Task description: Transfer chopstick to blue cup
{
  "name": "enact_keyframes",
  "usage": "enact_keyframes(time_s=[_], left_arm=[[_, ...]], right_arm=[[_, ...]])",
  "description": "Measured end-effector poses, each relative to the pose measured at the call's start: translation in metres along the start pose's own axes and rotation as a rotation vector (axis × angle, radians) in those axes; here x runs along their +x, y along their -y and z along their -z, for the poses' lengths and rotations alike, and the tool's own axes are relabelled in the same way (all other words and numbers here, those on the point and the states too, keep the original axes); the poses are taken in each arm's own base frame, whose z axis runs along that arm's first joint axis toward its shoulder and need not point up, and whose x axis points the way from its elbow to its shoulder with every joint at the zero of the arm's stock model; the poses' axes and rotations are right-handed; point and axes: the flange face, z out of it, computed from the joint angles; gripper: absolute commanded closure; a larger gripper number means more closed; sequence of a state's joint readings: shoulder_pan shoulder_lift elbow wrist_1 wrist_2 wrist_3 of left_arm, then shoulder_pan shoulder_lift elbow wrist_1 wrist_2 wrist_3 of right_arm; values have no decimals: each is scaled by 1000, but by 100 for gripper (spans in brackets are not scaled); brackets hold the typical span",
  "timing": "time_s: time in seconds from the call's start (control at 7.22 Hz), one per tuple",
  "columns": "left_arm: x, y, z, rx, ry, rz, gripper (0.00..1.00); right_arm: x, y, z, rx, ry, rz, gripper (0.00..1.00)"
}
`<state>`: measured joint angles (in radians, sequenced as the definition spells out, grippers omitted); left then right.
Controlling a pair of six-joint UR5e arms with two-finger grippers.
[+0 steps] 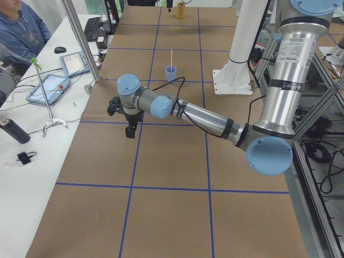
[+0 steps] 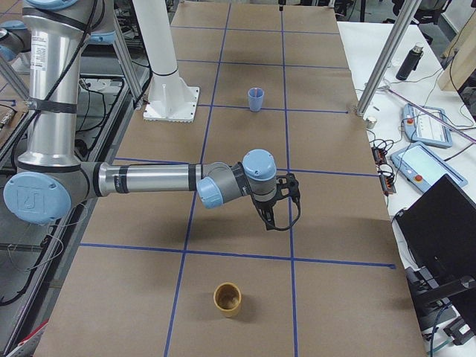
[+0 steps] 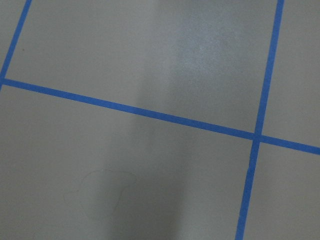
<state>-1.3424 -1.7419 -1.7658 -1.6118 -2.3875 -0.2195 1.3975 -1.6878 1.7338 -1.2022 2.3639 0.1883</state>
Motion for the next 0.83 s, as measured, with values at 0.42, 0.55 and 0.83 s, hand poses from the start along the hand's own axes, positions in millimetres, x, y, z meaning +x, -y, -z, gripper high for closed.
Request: enact_keyframes(time_s=[0.42, 0.55, 0.83], left_arm=[[-5, -4, -6, -6, -10, 10, 2], [-2, -5, -4, -3, -19, 6, 2], [4, -7, 1, 2, -35, -2, 2]], right_arm=[[-12, 12, -3, 2, -1, 25, 0], [-13, 16, -3, 5, -3, 29, 0], [-18, 22, -2, 7, -4, 34, 0]])
